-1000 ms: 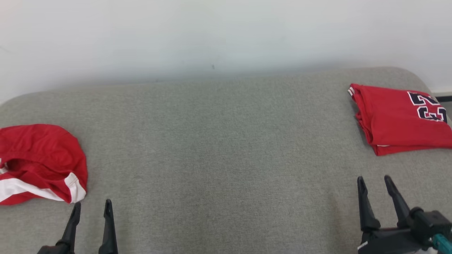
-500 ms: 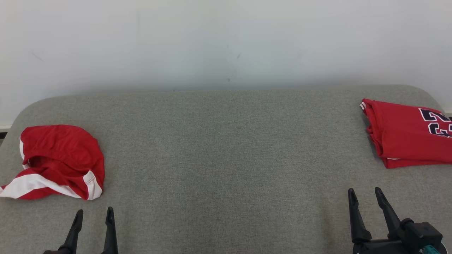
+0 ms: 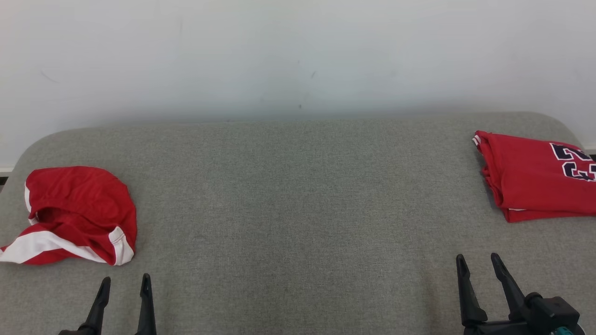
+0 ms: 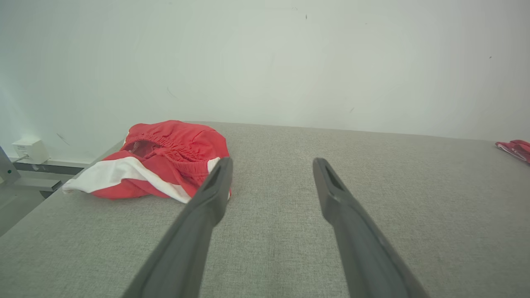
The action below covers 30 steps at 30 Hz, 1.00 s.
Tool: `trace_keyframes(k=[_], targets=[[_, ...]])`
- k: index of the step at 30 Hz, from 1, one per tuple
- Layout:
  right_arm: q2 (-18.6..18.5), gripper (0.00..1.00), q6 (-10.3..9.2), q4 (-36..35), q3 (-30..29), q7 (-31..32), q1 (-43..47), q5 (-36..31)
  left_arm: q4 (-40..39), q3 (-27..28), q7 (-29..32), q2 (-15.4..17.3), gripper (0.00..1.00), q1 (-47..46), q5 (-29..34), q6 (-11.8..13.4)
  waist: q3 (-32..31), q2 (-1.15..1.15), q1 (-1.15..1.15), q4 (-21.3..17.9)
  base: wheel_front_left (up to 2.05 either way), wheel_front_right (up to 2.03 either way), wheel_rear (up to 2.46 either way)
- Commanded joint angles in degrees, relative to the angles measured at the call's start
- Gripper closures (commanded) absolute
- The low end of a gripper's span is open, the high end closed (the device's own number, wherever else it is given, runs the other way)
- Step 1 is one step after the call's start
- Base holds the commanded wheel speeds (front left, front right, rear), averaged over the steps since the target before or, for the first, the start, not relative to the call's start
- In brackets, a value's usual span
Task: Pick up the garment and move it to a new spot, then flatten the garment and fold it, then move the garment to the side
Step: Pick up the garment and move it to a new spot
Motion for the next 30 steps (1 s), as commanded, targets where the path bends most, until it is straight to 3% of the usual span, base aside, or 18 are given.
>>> trace_keyframes(k=[1,12,30], targets=[[-0.1,0.00,-0.17,0.1,0.0,-0.1,0.5,0.2,0.0,0.1,0.0,-0.1,0.00,-0.3,0.4,-0.1,-0.1,0.00,0.00,0.1,0.00,0.00,0.00],[0.4,0.00,-0.17,0.4,0.3,0.0,1.4,0.6,0.3,0.8,0.0,0.4,0.00,-0.8,0.6,-0.2,-0.7,0.00,0.00,3.6,0.00,0.00,0.00],[1.1,0.00,-0.17,1.8,2.4,-0.3,0.3,1.4,0.0,3.4,0.0,1.8,0.00,-0.6,0.0,0.7,0.1,0.00,0.00,18.7,0.00,0.00,0.00]])
